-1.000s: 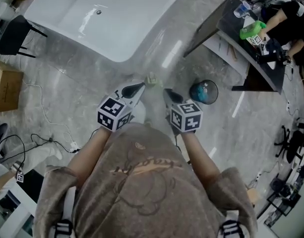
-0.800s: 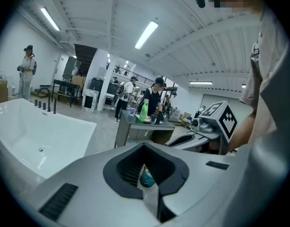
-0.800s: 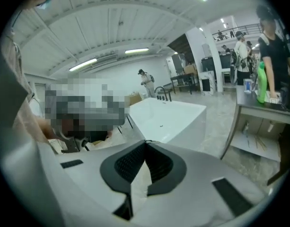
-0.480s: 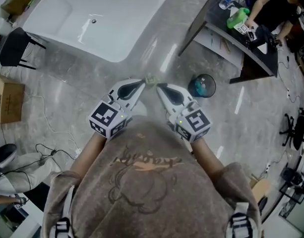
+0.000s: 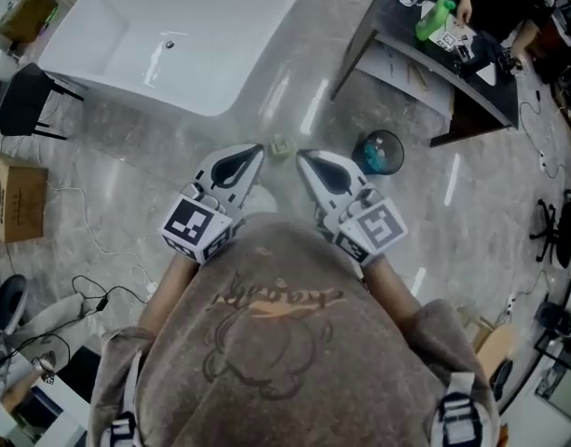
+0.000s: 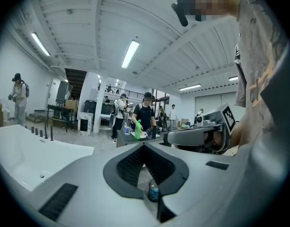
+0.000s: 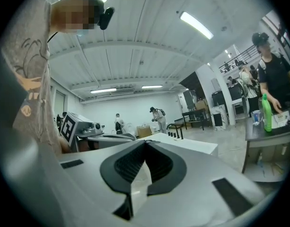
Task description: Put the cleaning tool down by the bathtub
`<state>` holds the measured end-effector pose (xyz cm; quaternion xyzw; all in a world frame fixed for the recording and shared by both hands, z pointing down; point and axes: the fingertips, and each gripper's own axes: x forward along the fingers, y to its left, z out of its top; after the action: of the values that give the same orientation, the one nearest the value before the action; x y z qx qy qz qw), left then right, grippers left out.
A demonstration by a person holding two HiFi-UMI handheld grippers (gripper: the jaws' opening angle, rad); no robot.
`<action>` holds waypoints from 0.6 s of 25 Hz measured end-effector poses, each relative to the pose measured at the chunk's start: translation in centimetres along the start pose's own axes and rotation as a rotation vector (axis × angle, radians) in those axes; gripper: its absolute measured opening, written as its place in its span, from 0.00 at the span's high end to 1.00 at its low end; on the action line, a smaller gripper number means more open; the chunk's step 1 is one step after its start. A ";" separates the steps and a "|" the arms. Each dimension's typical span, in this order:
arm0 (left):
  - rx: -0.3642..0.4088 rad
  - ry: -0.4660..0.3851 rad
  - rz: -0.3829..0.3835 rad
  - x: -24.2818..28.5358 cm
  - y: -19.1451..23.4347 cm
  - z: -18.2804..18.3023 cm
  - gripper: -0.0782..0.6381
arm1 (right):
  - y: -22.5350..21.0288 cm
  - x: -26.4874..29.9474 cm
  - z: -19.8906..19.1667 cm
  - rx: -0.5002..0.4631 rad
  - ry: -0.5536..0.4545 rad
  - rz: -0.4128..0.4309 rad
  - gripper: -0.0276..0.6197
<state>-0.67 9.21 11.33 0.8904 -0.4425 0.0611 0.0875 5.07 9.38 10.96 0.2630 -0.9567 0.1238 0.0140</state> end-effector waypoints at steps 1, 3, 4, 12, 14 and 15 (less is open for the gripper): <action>-0.002 -0.001 0.003 0.0 -0.1 0.0 0.88 | 0.1 -0.1 0.1 -0.001 -0.004 0.005 0.95; 0.000 -0.004 0.002 0.0 -0.4 -0.2 0.88 | 0.2 -0.2 0.3 -0.001 -0.010 0.009 0.95; 0.000 -0.004 0.003 -0.1 -0.4 -0.3 0.88 | 0.2 -0.3 0.3 0.000 -0.013 0.011 0.95; -0.015 -0.004 0.013 0.0 -1.0 -1.0 0.88 | 0.0 -0.4 -0.1 0.009 0.000 0.022 0.95; -0.027 0.001 0.019 0.0 -0.9 -1.2 0.88 | 0.0 -0.3 -0.3 0.010 0.008 0.024 0.95; -0.031 0.004 0.023 0.0 -0.8 -1.3 0.88 | -0.1 -0.2 -0.5 0.011 0.014 0.025 0.95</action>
<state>-0.08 9.96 12.51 0.8837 -0.4534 0.0569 0.1016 5.30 9.55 11.40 0.2504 -0.9591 0.1308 0.0176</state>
